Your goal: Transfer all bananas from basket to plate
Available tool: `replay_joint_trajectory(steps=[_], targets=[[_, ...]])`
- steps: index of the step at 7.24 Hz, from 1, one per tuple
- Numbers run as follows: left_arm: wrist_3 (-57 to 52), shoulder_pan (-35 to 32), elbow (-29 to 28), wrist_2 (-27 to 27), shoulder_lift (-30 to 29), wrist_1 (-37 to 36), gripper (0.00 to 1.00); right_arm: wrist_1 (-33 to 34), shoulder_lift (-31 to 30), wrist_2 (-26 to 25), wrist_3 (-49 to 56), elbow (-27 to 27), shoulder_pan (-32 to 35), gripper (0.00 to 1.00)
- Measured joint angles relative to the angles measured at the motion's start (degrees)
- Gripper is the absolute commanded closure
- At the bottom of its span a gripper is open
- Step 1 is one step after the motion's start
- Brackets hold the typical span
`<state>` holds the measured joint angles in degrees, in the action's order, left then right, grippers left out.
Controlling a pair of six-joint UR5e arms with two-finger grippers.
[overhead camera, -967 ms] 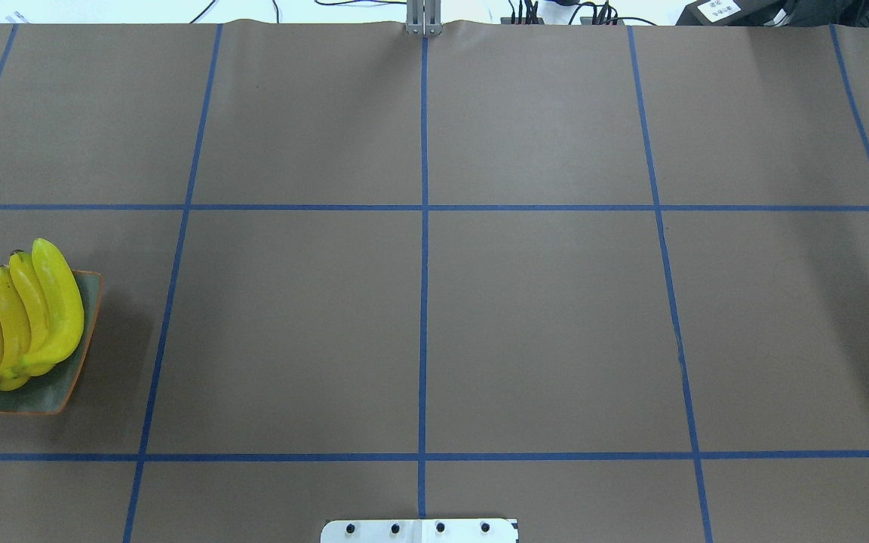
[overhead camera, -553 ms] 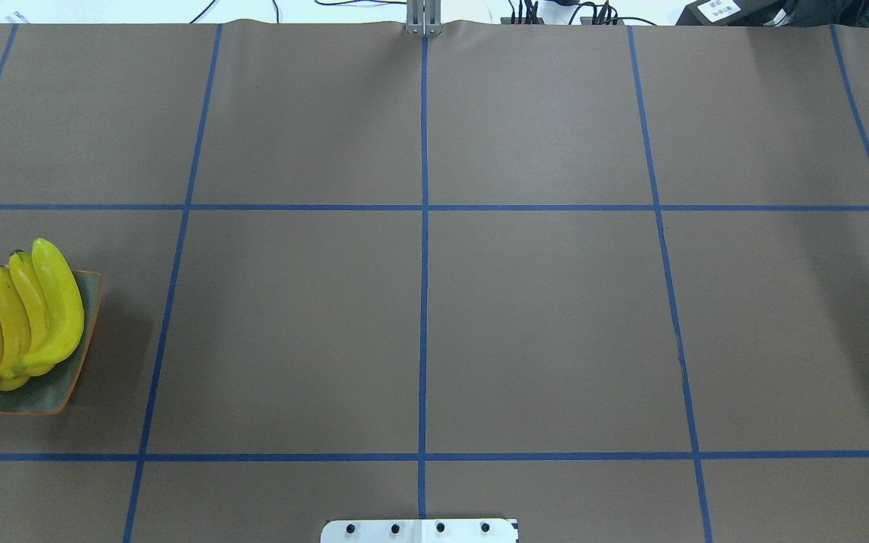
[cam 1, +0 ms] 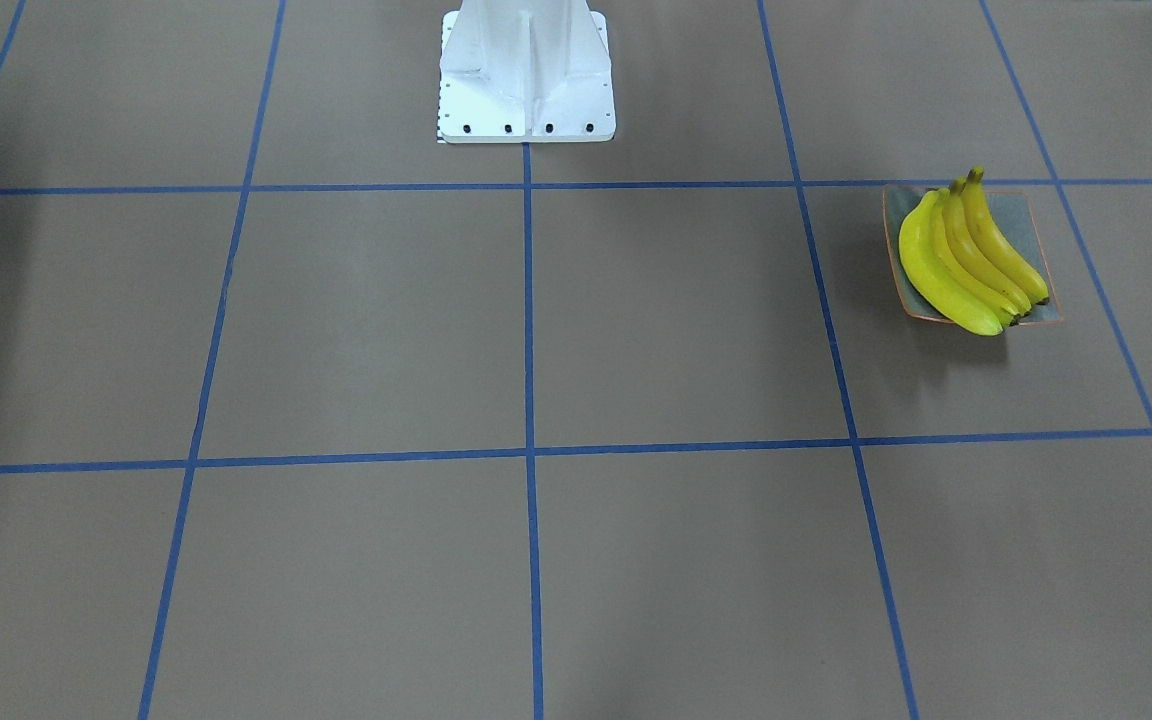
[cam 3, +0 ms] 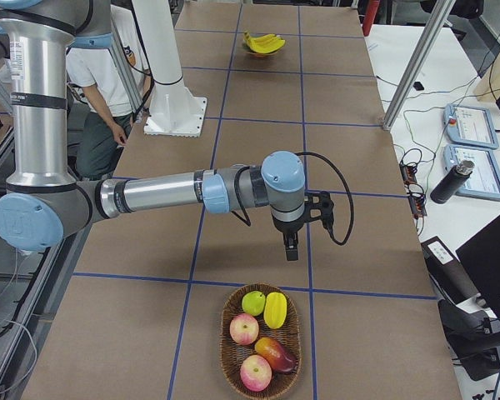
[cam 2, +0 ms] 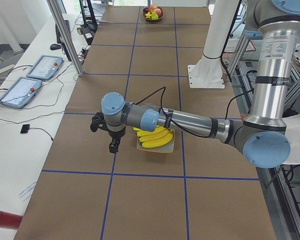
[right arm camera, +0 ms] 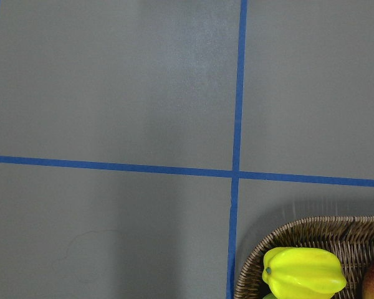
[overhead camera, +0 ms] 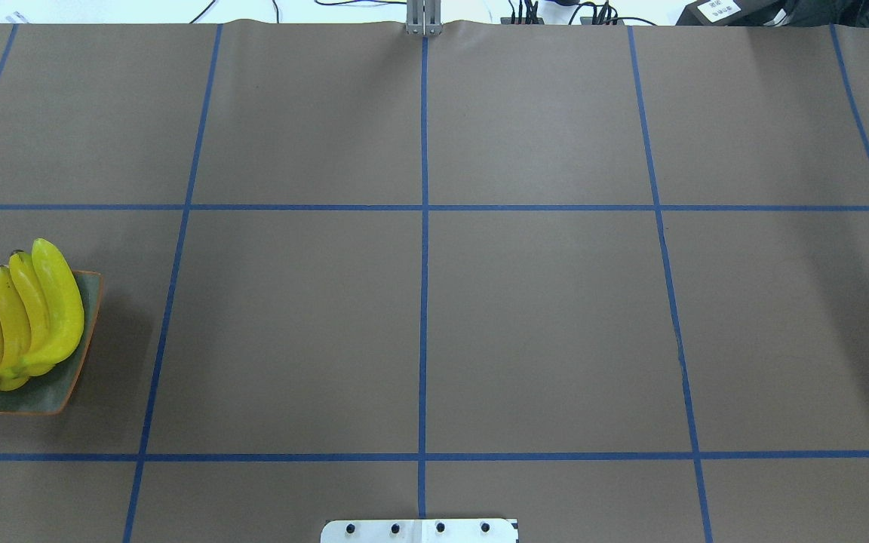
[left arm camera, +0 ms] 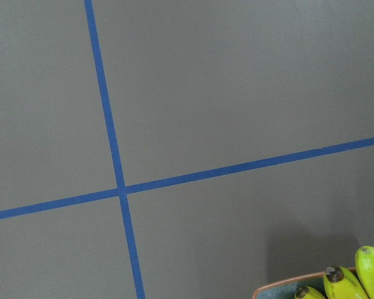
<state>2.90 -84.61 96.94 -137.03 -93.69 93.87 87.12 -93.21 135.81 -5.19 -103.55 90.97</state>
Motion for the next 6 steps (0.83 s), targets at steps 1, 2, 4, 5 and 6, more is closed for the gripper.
replay_joint_trajectory(steps=[1, 2, 4, 5, 6], targets=[[0.0, -0.02, 0.04, 0.03, -0.04, 0.02, 0.0, -0.09, -0.13, 0.06, -0.02, -0.04, -0.02, 0.0], [0.0, -0.02, 0.03, 0.33, -0.07, 0.41, 0.0, -0.17, -0.21, 0.2, -0.06, -0.09, -0.05, 0.0], [0.0, -0.03, 0.31, 1.02, 0.36, 1.9, 0.0, -0.27, -0.21, 0.55, -0.03, -0.18, -0.05, 0.0], [0.0, -0.06, 0.53, 1.11, 0.59, 2.23, 0.0, -0.28, -0.19, 0.72, -0.03, -0.26, -0.06, 0.0], [-0.03, -0.14, 0.76, 1.16, 0.69, 2.38, 0.0, -0.28, -0.2, 1.2, -0.06, -0.4, -0.07, 0.0]])
